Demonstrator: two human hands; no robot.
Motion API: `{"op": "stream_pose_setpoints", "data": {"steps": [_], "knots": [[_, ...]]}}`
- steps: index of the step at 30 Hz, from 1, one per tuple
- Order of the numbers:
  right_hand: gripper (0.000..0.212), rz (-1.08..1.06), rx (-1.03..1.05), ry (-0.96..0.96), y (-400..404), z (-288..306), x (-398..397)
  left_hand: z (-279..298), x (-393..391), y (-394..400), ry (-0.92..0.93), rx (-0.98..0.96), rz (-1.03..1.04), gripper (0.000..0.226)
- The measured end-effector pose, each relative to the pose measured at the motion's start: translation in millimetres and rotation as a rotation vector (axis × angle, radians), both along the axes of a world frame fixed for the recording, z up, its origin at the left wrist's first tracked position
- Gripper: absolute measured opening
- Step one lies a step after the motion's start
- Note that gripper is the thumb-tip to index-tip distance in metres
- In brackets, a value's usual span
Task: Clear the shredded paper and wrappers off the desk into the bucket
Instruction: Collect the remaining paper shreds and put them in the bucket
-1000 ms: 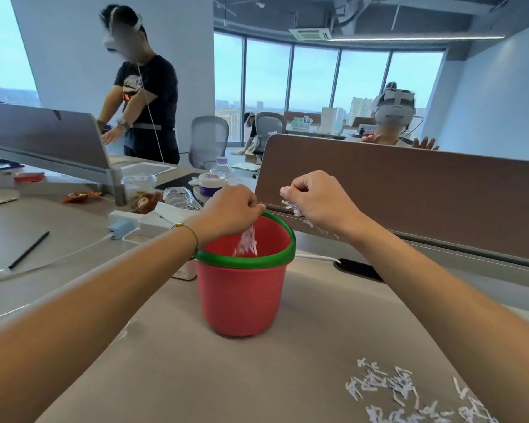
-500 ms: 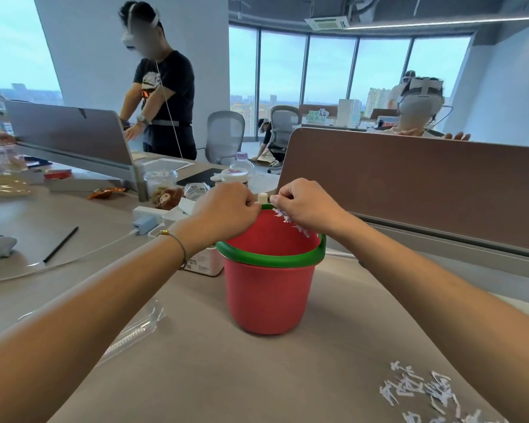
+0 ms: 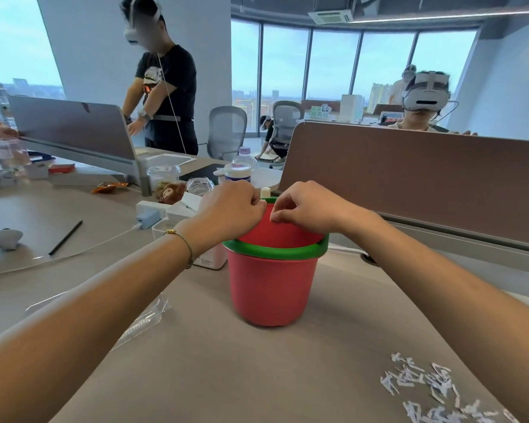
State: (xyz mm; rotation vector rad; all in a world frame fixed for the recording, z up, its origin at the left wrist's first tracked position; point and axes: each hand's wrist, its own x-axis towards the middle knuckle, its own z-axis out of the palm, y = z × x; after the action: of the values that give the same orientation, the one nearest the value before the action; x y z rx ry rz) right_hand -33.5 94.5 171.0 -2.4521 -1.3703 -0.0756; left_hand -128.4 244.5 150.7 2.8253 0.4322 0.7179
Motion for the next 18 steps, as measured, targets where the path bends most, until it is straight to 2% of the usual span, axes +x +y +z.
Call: {"op": "stream_pose_setpoints", "data": {"steps": [3, 6, 12, 18], "knots": [[0.019, 0.010, 0.073, -0.055, -17.7, 6.9, -6.7, 3.0, -4.8, -8.2, -0.033, 0.013, -0.016, 0.025], [0.020, -0.001, 0.175, -0.098, -43.0, 15.7, -19.2, 6.4, -12.5, -21.1, -0.092, -0.057, -0.099, 0.014], [0.025, -0.068, 0.282, -0.140, -99.8, 12.4, -57.0, 7.5, -40.0, -70.6, -0.279, -0.084, -0.315, 0.012], [0.023, -0.116, 0.256, -0.165, -157.6, -14.8, -94.3, -25.2, -79.9, -127.6, -0.303, -0.057, -0.462, 0.013]]}}
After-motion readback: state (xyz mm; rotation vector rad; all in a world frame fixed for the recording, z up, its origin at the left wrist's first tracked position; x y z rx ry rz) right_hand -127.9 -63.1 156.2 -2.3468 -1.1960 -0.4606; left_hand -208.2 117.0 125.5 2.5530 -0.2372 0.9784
